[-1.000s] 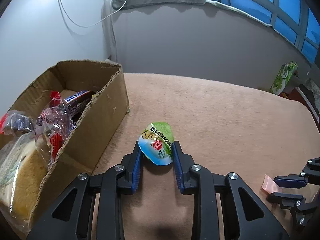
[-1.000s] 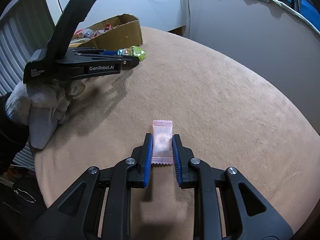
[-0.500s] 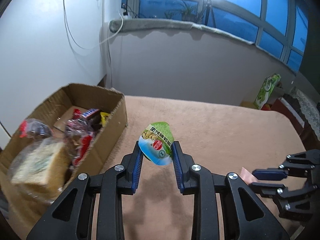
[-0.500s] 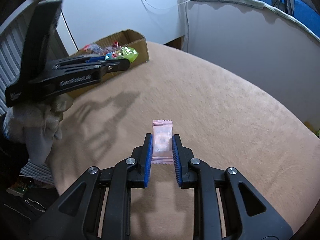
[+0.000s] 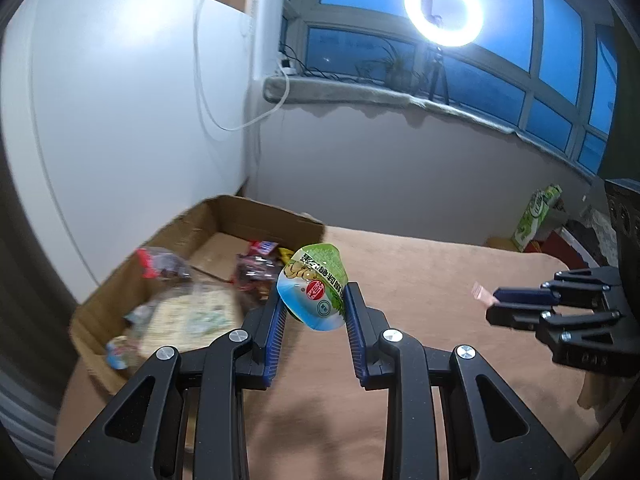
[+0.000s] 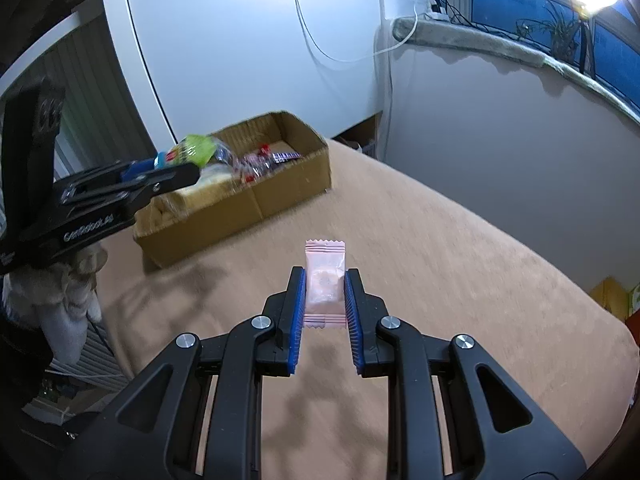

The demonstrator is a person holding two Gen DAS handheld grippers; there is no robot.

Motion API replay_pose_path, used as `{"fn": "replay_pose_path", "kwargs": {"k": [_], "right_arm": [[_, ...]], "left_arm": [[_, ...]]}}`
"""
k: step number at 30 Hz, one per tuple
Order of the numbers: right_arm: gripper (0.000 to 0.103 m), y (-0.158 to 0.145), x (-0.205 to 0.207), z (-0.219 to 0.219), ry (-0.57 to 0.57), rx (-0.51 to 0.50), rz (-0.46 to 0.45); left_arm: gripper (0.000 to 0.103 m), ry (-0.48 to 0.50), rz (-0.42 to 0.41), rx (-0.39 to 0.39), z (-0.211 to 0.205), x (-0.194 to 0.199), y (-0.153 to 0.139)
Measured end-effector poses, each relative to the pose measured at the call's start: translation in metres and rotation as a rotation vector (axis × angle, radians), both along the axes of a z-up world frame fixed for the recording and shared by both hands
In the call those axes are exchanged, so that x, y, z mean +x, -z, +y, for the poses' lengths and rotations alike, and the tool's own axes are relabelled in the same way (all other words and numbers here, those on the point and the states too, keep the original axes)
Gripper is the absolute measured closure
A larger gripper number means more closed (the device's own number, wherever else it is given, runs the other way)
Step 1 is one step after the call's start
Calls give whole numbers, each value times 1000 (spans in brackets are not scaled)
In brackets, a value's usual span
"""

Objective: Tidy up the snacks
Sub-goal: 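Carry the pink candy and egg-shaped candy into the box with both grippers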

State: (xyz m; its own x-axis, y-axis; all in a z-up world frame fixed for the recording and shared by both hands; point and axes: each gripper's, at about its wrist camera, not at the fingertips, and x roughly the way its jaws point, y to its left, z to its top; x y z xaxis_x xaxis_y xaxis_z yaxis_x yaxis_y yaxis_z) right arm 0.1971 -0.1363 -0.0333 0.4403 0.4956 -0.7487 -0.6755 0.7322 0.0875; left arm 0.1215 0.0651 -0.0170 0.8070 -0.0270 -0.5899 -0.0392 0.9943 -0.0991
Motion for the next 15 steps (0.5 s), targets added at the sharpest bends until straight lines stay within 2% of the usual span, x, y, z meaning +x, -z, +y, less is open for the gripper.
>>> {"fn": "replay_pose_path", "kwargs": {"k": [7, 15], "right_arm": [[83, -12, 15, 35, -13, -11, -29], [83, -24, 36, 92, -66, 20, -35]], "left_arm": [[76, -43, -30, -1, 31, -11, -8], [76, -97, -41, 4, 61, -9, -10]]}}
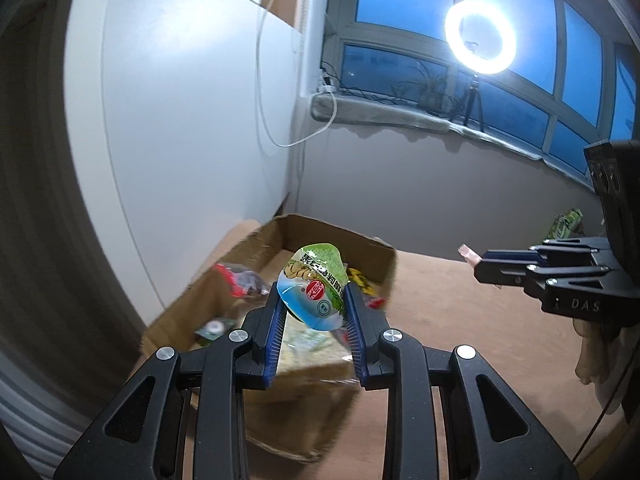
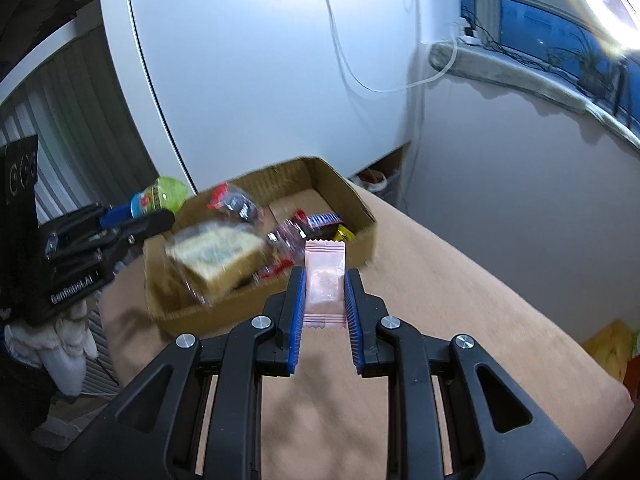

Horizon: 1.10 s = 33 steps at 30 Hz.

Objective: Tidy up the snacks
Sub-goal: 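Carry the pink candy and egg-shaped candy into the box with both grippers, then open both grippers over the box and release the candies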

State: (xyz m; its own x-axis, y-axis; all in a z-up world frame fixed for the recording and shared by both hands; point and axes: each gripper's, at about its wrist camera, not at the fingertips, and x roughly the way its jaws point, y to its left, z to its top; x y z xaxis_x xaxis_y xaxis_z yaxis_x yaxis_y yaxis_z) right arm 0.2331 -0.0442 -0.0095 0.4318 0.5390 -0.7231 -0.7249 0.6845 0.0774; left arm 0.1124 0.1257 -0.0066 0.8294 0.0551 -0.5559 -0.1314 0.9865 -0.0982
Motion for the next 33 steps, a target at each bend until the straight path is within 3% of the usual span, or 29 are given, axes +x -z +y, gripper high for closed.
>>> {"fn": "replay_pose_path", "kwargs": {"k": [16, 30, 32, 33], "right_arm": [[83, 14, 36, 73, -55, -26, 24], [81, 26, 43, 93, -84, -41, 42], [64, 25, 44, 93, -81, -43, 36], [50, 24, 43, 93, -80, -41, 26]], "left_arm": [[76, -61, 27, -4, 40, 14, 12], [70, -71, 50, -2, 44, 26, 17], [70, -72, 51, -1, 43, 27, 17], [70, -72, 51, -1, 43, 27, 17]]}}
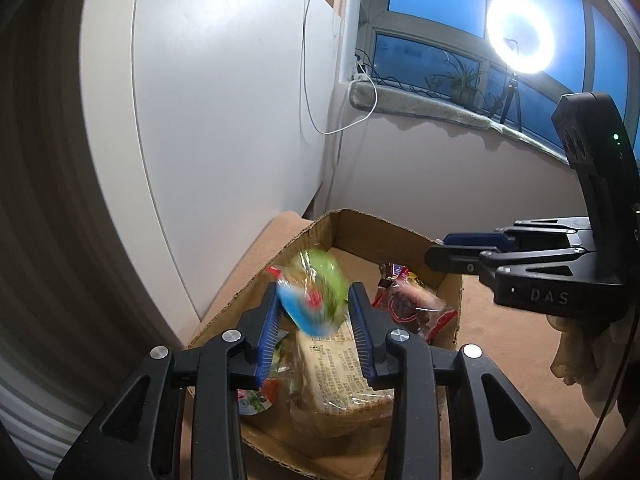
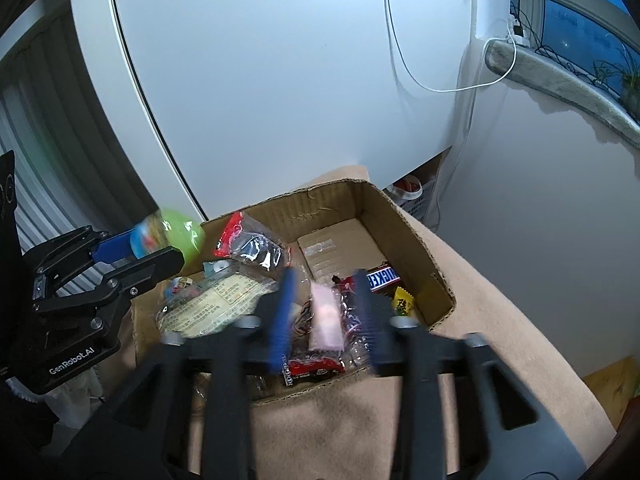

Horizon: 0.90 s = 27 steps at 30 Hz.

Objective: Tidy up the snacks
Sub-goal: 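Open both grippers over the box and release the candies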

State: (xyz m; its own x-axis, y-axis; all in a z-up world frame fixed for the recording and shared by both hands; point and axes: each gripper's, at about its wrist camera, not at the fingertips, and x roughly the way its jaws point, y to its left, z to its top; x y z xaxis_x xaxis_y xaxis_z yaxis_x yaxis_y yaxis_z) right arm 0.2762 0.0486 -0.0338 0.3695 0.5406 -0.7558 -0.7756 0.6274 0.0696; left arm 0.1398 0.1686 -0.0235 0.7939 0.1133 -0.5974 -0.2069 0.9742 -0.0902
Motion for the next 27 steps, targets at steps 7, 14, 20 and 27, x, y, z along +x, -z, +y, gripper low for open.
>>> {"fn": "replay_pose_path", "kwargs": {"k": [7, 14, 20, 27], "right_arm": [[46, -6, -6, -3, 1, 6, -27], [46, -11, -9, -10, 12, 12, -37], [41, -19, -19, -17, 16, 23, -51], [27, -31, -40, -28, 27, 50, -99]], "left_arm": [[61, -6, -3, 5, -1, -1, -1], [61, -11, -10, 11, -2, -5, -4], [54, -13, -20, 23, -5, -14, -9], [51, -23, -43, 40, -11, -30, -18]]}}
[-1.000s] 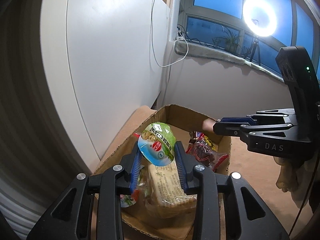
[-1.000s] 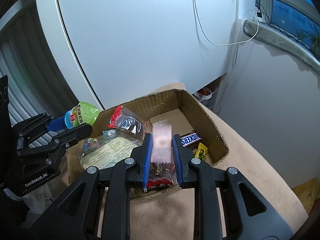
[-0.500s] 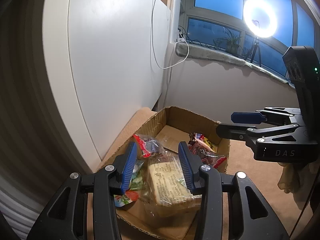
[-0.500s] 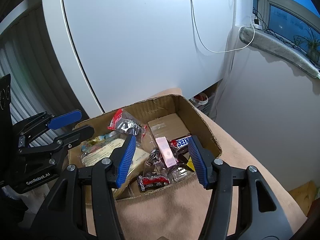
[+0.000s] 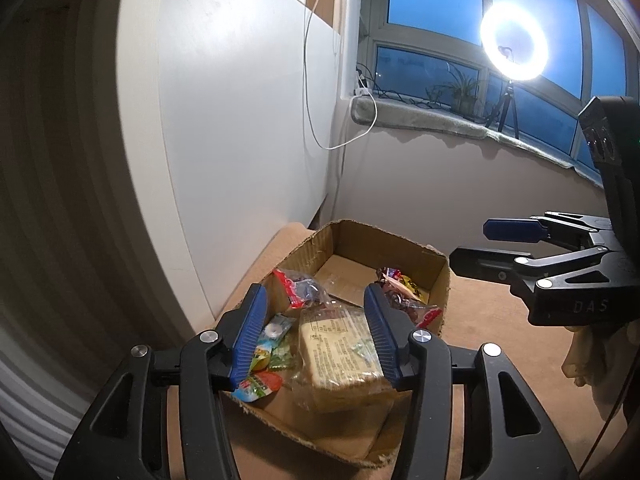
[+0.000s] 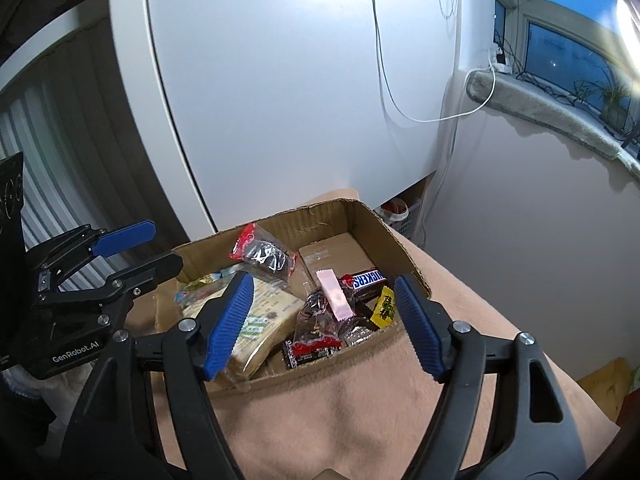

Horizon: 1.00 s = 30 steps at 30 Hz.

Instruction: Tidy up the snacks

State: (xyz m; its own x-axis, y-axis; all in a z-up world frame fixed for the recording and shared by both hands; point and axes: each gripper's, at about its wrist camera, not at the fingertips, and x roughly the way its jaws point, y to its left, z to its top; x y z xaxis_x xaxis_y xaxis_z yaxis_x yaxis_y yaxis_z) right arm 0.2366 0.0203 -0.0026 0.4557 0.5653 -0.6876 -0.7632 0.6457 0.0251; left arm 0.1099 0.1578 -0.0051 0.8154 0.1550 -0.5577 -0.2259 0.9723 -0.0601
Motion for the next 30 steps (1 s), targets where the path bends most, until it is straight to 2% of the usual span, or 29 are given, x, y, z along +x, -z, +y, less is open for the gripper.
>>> {"fn": "replay_pose_path", "kwargs": {"k": [4, 6, 11, 12, 13, 15, 20, 30], "right_arm": [[27, -6, -15, -10, 16, 15, -26], [27, -8, -21, -15, 26, 25, -28], [26, -10, -42, -32, 60, 26, -68], [24, -11, -46, -35, 63, 31, -72], [16, -11, -49, -39, 70, 36, -75], [13, -12, -57, -47, 87, 51, -86], [13, -16, -70, -66, 137, 72, -103], [12, -18, -84, -89, 195, 79, -130]], "left_arm": [[45, -6, -19, 16, -6, -12, -6], [37, -17, -31, 26, -10, -18, -10], [34, -29, -63, 44, -21, -36, -18], [32, -32, -71, 52, -25, -40, -20], [30, -36, -75, 57, -27, -43, -21], [26, -39, -84, 60, -30, -49, -23], [25, -62, -95, 80, -38, -63, -26], [23, -57, -80, 49, -42, -73, -23]]}}
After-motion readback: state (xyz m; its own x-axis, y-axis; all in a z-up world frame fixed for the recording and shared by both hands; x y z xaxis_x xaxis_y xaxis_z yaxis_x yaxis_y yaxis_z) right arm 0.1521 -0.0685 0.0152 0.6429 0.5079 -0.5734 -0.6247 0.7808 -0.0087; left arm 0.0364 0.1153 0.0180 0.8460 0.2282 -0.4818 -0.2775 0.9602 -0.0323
